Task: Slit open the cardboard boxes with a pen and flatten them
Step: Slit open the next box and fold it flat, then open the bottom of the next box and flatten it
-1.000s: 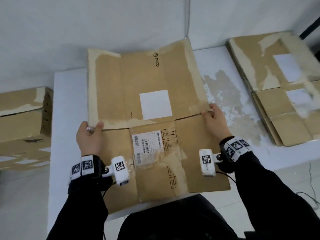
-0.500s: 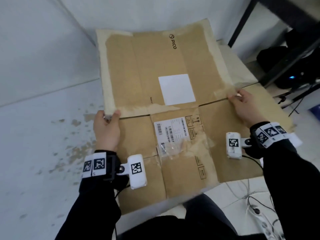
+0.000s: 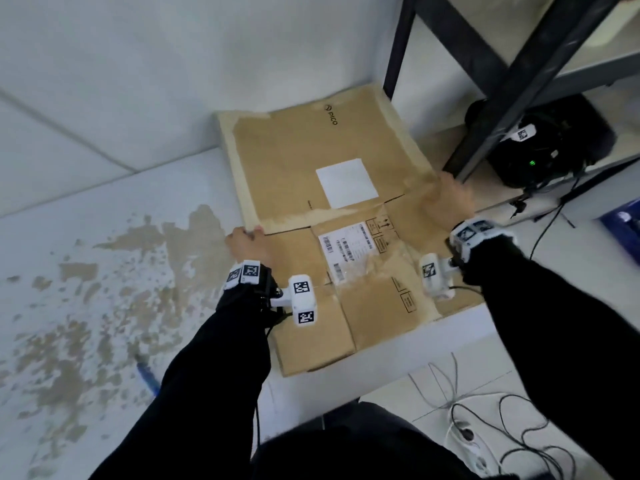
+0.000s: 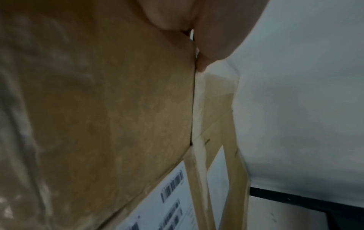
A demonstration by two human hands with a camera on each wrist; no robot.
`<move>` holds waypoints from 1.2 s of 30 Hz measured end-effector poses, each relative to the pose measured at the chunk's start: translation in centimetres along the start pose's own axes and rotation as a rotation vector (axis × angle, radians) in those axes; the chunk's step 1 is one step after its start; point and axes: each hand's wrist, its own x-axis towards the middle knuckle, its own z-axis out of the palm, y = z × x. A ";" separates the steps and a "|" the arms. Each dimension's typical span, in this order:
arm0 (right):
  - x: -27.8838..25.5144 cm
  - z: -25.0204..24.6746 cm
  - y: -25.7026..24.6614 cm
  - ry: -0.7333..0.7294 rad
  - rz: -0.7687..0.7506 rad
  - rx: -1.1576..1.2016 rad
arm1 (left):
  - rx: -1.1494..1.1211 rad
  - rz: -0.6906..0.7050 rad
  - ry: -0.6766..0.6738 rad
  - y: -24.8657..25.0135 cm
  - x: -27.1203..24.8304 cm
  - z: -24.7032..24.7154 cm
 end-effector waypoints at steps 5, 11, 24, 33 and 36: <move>-5.0 4.3 -1.4 -0.329 -0.113 -0.180 | -0.073 0.012 0.021 -1.9 0.2 1.6; -4.7 6.8 -1.1 -0.541 -0.132 -0.286 | 0.337 0.191 -0.054 -2.7 -1.1 2.8; -11.6 8.5 -5.6 -0.184 -0.574 -0.051 | -0.375 -0.192 -0.188 -16.1 -19.3 -11.2; -38.4 19.4 -12.9 -1.548 -1.097 -0.177 | -0.548 -1.117 0.197 -42.8 -34.7 -18.6; -45.0 26.1 -15.3 -1.646 -1.167 -0.618 | -0.687 -1.349 0.250 -49.0 -39.7 -20.3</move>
